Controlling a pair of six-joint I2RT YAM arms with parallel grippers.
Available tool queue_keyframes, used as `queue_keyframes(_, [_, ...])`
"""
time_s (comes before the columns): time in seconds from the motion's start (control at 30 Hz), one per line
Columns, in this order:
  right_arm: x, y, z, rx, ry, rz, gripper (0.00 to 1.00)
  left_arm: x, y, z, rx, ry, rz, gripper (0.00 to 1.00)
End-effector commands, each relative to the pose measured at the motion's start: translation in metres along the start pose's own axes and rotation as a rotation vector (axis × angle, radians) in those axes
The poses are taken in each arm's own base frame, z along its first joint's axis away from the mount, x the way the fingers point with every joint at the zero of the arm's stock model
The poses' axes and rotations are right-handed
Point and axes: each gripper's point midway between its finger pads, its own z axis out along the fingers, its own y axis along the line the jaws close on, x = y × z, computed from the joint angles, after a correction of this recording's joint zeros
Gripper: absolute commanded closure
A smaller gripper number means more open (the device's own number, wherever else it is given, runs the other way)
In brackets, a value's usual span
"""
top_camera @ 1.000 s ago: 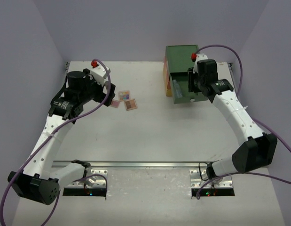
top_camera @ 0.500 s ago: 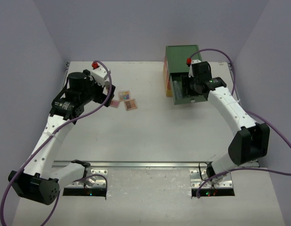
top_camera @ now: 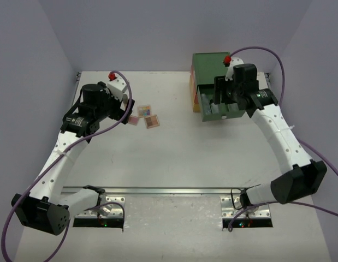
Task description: Organize the makeup
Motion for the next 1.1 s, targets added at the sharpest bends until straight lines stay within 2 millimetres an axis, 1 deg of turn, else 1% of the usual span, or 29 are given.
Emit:
queue_keyframes(0.0, [-0.027,0.009,-0.051,-0.066,-0.155,0.039,0.35,-0.007,0.008,0.004,-0.038,-0.026,0.016,0.0])
queue_keyframes(0.03, [-0.02,0.009,-0.054,-0.065,-0.152,0.045,0.35,-0.007,0.009,0.005,-0.04,-0.027,0.016,0.0])
queue_keyframes(0.07, [-0.015,0.007,-0.061,-0.061,-0.161,0.048,0.34,-0.008,0.009,0.005,-0.042,-0.028,0.017,0.0])
queue_keyframes(0.2, [0.002,0.003,-0.078,-0.049,-0.178,0.073,0.34,-0.012,0.012,0.006,-0.049,-0.034,0.014,0.0])
queue_keyframes(0.23, [0.012,0.004,-0.076,-0.054,-0.161,0.081,0.34,-0.013,0.013,0.006,-0.051,-0.035,0.014,0.0])
queue_keyframes(0.27, [0.018,0.006,-0.076,-0.065,-0.152,0.092,0.34,-0.013,0.013,0.006,-0.053,-0.034,0.016,0.0])
queue_keyframes(0.3, [0.016,0.009,-0.081,-0.083,-0.164,0.102,0.33,-0.013,0.013,0.006,-0.057,-0.033,0.017,0.0])
queue_keyframes(0.33, [0.027,0.012,-0.079,-0.099,-0.145,0.12,0.33,-0.011,0.015,0.006,-0.068,-0.028,0.019,0.0])
queue_keyframes(0.4, [0.046,0.018,-0.082,-0.139,-0.14,0.154,0.33,-0.006,0.018,0.007,-0.086,-0.016,0.033,0.0])
queue_keyframes(0.47, [0.05,0.018,-0.082,-0.141,-0.155,0.169,0.33,0.0,0.019,0.008,-0.094,-0.001,0.038,0.0])
queue_keyframes(0.5, [0.056,0.018,-0.081,-0.139,-0.159,0.185,0.33,0.004,0.02,0.009,-0.098,0.005,0.042,0.0])
queue_keyframes(0.57, [0.064,0.016,-0.076,-0.124,-0.155,0.205,0.33,0.007,0.019,0.01,-0.096,0.015,0.046,0.0])
queue_keyframes(0.63, [0.076,0.015,-0.066,-0.116,-0.139,0.222,0.34,0.01,0.018,0.011,-0.095,0.016,0.041,0.0])
queue_keyframes(0.73, [0.082,0.011,-0.052,-0.09,-0.136,0.242,0.36,0.012,0.016,0.012,-0.087,0.018,0.035,0.0])
queue_keyframes(0.8, [0.086,0.008,-0.04,-0.067,-0.13,0.252,0.36,0.014,0.015,0.014,-0.084,0.017,0.035,0.0])
queue_keyframes(0.87, [0.092,0.001,-0.026,-0.02,-0.122,0.265,0.36,0.019,0.016,0.017,-0.087,0.027,0.035,0.0])
queue_keyframes(0.97, [0.089,-0.012,-0.013,0.049,-0.165,0.273,0.37,0.022,0.019,0.019,-0.103,0.039,0.038,0.0])
queue_keyframes(1.07, [0.083,-0.013,-0.001,0.052,-0.216,0.261,0.38,0.025,0.019,0.022,-0.104,0.049,0.039,0.0])
